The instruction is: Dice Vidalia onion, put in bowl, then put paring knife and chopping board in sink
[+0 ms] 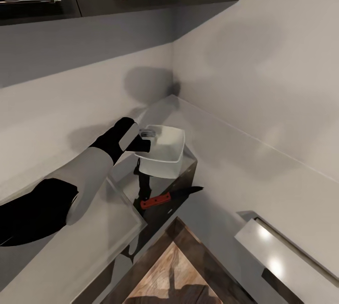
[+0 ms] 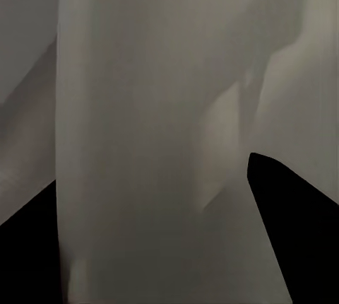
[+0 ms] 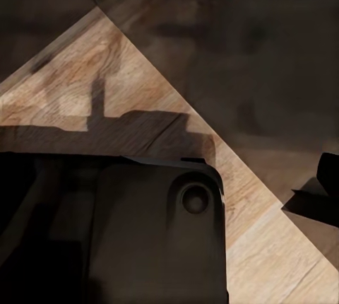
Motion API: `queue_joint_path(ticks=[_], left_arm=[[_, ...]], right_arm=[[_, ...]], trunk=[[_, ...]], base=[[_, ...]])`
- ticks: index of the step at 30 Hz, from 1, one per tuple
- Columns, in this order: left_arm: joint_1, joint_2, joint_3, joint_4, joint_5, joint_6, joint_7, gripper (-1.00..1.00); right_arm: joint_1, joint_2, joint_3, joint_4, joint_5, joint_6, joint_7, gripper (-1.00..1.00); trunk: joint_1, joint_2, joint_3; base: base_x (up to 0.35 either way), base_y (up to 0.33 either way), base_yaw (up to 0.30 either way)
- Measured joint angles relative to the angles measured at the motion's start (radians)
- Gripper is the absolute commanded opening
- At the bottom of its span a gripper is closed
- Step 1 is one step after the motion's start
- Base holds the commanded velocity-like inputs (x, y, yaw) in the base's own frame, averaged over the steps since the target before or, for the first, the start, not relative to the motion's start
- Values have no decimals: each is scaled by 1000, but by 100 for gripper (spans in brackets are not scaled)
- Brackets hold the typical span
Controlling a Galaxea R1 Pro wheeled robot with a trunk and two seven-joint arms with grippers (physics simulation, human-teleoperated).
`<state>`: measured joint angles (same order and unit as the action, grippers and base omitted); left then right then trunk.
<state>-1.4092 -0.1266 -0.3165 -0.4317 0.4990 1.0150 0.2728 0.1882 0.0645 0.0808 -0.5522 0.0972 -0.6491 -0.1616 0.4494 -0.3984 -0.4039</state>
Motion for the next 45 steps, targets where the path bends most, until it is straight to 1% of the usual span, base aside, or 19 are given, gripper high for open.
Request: queue_joint_path(ticks=[4,6,16,21,22,24,26,27,28,30,33,36,45], left_arm=[[0,0,0,0,1,0,-1,-100],[0,0,-1,0,-9,2,-1,-100],[0,2,1,-6,-7,2,-1,-100],[0,5,8,-12,-2,3,-3,-100],[0,5,10,-12,7,3,-4,-100],[0,7,11,-13,44,2,-7,-100],[0,8,11,-13,64,3,-7,-100],[0,10,12,-14,98,3,-7,-100],[0,11,11,-14,115,3,-7,-100],[0,12,11,-15,131,3,-7,-100],[0,13,8,-43,142,3,-7,-100],[0,17,4,-87,143,4,-7,-100],[0,26,2,-107,145,5,-7,-100]], right_arm=[[0,0,0,0,0,-1,0,100],[0,0,0,0,0,-1,0,100],[0,0,0,0,0,-5,1,100],[0,0,0,0,0,-6,2,100],[0,0,0,0,0,-6,2,100],[0,0,0,0,0,-6,2,100],[0,0,0,0,0,-6,2,100],[0,0,0,0,0,-6,2,100],[0,0,0,0,0,-6,2,100],[0,0,1,0,0,-6,2,100],[0,0,1,0,0,-6,1,100],[0,0,1,0,0,-5,1,100],[0,0,0,1,0,-4,1,100]], trunk=[[0,0,1],[0,0,4],[0,0,19],[0,0,27],[0,0,29],[0,0,32],[0,0,35],[0,0,37],[0,0,38],[0,0,41],[1,0,46],[1,0,51],[1,0,65]], base=[[0,0,0],[0,0,0],[0,0,0],[0,0,0],[0,0,0],[0,0,0],[-57,10,0],[-168,51,0],[-217,72,0],[-258,89,0],[-288,104,0],[-298,116,0],[-303,120,0]])
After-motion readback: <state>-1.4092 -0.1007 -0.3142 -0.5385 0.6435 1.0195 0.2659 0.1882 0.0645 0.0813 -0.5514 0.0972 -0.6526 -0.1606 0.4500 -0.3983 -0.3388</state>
